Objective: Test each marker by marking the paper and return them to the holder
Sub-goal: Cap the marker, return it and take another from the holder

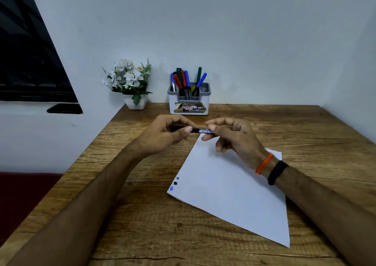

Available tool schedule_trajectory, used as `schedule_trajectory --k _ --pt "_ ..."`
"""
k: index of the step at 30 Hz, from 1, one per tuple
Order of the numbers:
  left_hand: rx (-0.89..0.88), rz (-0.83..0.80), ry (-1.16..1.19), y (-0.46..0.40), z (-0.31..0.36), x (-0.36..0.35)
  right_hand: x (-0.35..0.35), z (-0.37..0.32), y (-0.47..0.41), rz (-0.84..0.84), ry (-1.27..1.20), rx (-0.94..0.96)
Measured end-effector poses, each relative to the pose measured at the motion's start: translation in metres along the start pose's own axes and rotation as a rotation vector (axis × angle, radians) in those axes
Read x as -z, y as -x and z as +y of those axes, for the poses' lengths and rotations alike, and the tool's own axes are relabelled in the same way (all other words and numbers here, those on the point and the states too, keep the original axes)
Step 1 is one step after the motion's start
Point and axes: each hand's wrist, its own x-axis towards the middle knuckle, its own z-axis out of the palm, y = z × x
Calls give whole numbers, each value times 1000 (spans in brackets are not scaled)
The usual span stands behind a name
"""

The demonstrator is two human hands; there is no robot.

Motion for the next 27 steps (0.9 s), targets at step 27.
schedule_trajectory --k 27 --pt "52 16 57 -1 -1 -19 4 8 -4 -14 416 414"
